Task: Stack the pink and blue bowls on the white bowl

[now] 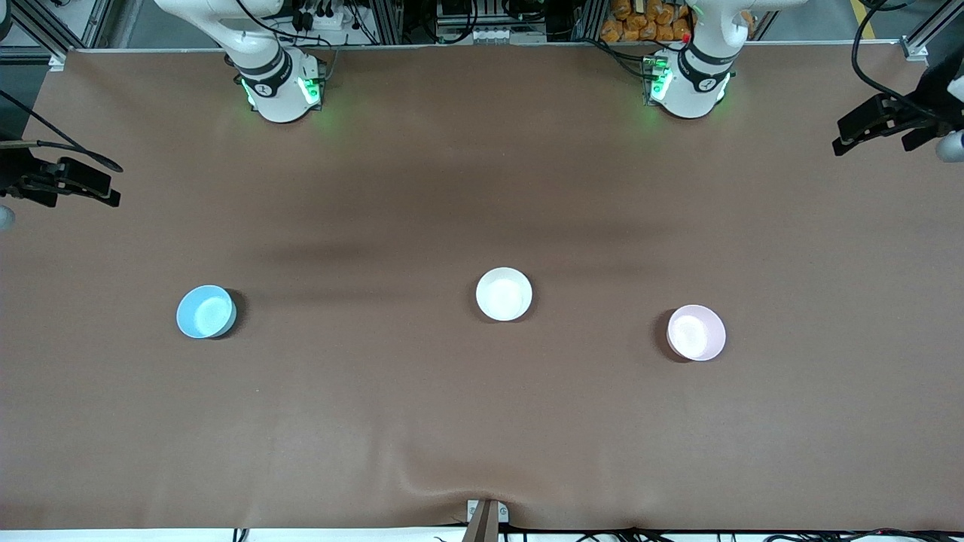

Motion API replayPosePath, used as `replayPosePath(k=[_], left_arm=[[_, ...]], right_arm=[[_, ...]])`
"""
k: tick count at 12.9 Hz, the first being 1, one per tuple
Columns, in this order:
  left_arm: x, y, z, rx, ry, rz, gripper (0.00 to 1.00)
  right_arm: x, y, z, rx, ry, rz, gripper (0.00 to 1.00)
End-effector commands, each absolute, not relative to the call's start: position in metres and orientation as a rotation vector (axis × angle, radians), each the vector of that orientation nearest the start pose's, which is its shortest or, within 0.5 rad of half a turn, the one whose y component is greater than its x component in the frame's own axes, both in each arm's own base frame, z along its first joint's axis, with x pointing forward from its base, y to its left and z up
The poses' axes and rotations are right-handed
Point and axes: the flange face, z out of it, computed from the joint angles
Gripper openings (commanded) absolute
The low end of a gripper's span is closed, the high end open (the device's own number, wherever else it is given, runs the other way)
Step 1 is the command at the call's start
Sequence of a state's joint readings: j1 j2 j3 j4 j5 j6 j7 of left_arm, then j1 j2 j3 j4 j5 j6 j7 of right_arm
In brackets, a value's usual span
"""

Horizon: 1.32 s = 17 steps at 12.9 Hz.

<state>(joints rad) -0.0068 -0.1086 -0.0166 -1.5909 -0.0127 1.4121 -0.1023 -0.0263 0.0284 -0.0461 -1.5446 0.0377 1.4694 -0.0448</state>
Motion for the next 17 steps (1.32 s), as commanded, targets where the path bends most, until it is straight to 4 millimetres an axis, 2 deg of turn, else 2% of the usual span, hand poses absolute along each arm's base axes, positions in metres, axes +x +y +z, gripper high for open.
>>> replayPosePath(k=[1,4,8,10,14,17], left_arm=[[0.505,-0.013,0.662,-3.136,-0.094,0.106,1.0],[0.508,-0.033,0.654,-3.124,-0.038,0.128,1.0],[0.52,-0.036,0.637,-3.122,-0.027,0.157,1.0],[0.528,-0.031,0.617,-3.122,-0.044,0.167,1.0],[0.543,-0.023,0.558,-3.131,-0.069,0.089,1.0],[0.556,-0.023,0.495,-3.139,-0.066,0.063,1.0]], right_arm=[[0.547,-0.033,0.613,-3.084,0.058,0.145,1.0],[0.548,-0.034,0.612,-3.084,0.063,0.148,1.0],[0.548,-0.033,0.612,-3.084,0.059,0.148,1.0],[0.548,-0.033,0.612,-3.084,0.059,0.148,1.0],[0.548,-0.033,0.609,-3.084,0.059,0.155,1.0],[0.548,-0.033,0.609,-3.084,0.059,0.152,1.0]])
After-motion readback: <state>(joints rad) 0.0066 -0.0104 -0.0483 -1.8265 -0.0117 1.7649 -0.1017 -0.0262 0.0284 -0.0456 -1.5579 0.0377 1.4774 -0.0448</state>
